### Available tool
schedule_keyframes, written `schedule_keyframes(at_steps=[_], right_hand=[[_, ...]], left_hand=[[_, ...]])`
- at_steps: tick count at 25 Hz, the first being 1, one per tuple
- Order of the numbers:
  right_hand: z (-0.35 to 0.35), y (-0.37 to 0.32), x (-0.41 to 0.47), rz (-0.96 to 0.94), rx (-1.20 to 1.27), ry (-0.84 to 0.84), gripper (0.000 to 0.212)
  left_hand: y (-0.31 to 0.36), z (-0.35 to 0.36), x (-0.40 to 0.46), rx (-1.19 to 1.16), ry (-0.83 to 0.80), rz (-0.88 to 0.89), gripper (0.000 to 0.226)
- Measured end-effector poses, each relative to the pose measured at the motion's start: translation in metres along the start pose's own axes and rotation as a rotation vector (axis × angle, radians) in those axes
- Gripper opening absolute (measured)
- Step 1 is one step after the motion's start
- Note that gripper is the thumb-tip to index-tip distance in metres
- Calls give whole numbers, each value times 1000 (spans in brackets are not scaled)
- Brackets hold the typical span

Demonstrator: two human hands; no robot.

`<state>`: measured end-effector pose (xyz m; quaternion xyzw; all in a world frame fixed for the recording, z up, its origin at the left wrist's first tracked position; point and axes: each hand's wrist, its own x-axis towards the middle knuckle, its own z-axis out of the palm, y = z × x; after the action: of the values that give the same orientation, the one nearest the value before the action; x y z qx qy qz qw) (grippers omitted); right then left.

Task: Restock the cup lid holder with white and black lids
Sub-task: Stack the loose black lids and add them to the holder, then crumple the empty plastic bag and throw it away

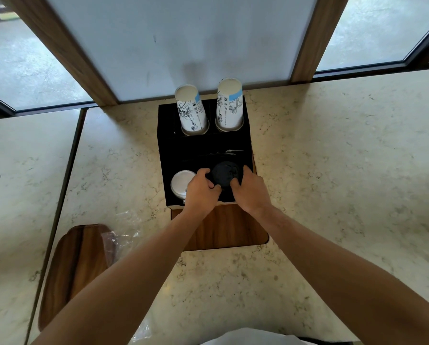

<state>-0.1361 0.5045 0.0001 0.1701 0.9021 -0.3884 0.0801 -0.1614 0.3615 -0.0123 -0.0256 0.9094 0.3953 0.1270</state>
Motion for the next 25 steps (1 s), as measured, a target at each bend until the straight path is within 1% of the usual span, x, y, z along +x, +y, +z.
schedule_keyframes(at_steps=[3, 5, 9, 12, 16, 20, 22, 25], right_hand=[[-6, -2, -7, -29, -35, 44, 33], [-9, -3, -13, -43, -46, 54, 30], [-7, -3, -34, -85, -120, 110, 46], [2, -2, -52, -110, -156, 147, 48], [15, -2, -73, -118, -155, 121, 48], [28, -4, -90, -139, -183, 115, 46], [40, -7, -96, -149, -181, 90, 43], [69, -16, -108, -165, -189, 20, 41]], left_hand=[[-3, -7, -5, 13, 8, 16, 57], [-5, -12, -10, 22, 8, 16, 57], [-17, -26, -27, 76, 41, 10, 49], [-32, -37, -41, 124, 44, 7, 49], [-51, -50, -59, 137, -7, -42, 50], [-69, -64, -79, 125, 3, -58, 41], [-80, -73, -89, 103, 21, -95, 37], [-105, -88, -104, 125, 51, -168, 45]])
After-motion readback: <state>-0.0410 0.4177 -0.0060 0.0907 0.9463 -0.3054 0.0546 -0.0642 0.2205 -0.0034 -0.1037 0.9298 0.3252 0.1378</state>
